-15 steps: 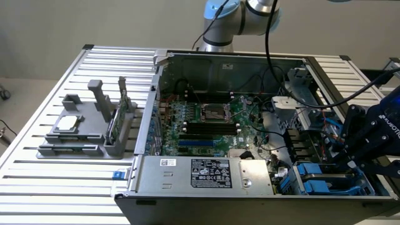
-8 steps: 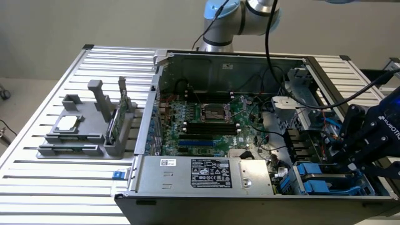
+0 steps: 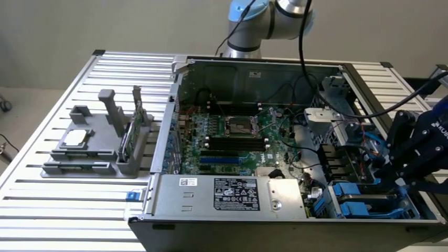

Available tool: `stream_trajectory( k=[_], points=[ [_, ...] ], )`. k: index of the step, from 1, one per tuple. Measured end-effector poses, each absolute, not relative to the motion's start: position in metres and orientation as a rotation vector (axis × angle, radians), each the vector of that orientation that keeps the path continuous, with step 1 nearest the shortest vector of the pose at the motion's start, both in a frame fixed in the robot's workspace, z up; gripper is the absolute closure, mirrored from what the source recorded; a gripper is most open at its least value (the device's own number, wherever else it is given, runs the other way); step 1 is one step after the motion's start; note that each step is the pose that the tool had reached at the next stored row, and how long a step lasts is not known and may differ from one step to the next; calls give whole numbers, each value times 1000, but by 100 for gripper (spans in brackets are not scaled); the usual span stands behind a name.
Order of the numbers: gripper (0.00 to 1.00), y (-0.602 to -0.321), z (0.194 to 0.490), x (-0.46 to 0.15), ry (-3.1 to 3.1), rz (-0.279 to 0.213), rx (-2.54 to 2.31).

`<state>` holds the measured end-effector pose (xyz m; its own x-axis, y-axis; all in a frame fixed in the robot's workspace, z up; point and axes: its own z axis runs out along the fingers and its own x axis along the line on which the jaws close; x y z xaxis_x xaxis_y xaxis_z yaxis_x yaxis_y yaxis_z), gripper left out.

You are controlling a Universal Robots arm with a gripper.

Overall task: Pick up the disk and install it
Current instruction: 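Insert the second disk wire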

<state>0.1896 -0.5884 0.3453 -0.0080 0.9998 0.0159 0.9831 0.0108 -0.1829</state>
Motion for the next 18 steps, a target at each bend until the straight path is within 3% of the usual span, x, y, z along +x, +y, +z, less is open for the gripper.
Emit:
stream_trajectory(
  k=[18],
  points=[
    [75,-589,384,191,-2121,193,-2101]
  ],
)
